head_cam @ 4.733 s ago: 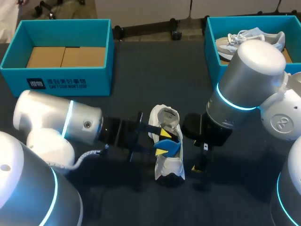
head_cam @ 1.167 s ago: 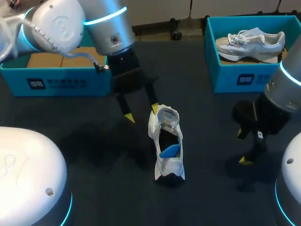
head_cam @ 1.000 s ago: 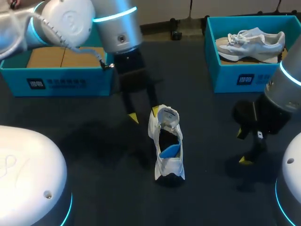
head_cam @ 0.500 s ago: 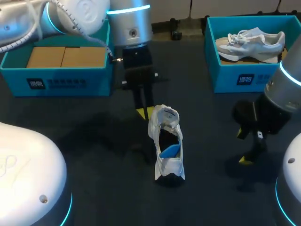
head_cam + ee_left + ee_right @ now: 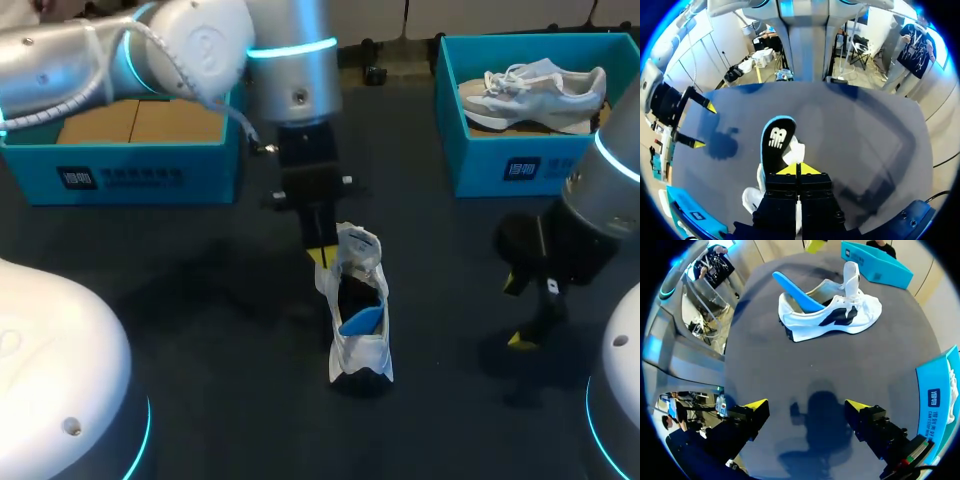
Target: Take the shoe out of the shoebox, open the shoe tongue, remove and reinsert the insole, then place the shoe into the shoebox
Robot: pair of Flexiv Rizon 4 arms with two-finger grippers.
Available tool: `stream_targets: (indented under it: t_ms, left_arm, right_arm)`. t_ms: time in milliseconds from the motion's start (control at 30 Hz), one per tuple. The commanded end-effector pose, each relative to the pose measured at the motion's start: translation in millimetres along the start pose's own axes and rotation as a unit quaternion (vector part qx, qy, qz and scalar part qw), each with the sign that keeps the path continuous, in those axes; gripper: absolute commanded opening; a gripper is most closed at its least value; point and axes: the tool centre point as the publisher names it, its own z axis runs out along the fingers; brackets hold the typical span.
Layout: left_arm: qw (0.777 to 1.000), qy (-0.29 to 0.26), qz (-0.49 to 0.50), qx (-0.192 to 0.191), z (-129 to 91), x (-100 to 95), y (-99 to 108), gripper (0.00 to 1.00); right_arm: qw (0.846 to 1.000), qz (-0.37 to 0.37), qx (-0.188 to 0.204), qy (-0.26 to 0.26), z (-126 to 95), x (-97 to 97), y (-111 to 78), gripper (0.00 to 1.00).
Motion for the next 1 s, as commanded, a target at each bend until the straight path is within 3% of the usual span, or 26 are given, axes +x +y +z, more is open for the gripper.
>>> stream_targets:
  t_ms: [33,433,733,1000]
  left_arm:
    - [1.000,0.007,0.001,0.019,18.9,-21.3,14.6,0.00]
    - [0.999,0.014,-0.007,0.034,61.8,-36.2,9.9,0.00]
    - [0.999,0.030,-0.010,0.039,90.3,-33.7,6.7,0.00]
    - [1.000,0.022,-0.020,0.004,122.0,-42.7,26.2,0.00]
  right_arm:
    - [1.000,0.000,0.001,-0.001,0.5,0.9,-0.2,1.00]
    - [1.000,0.000,0.001,-0.001,0.5,0.9,-0.2,1.00]
    - [1.000,0.000,0.001,-0.001,0.5,0.9,-0.2,1.00]
    - [1.000,0.000,0.001,-0.001,0.5,0.9,-0.2,1.00]
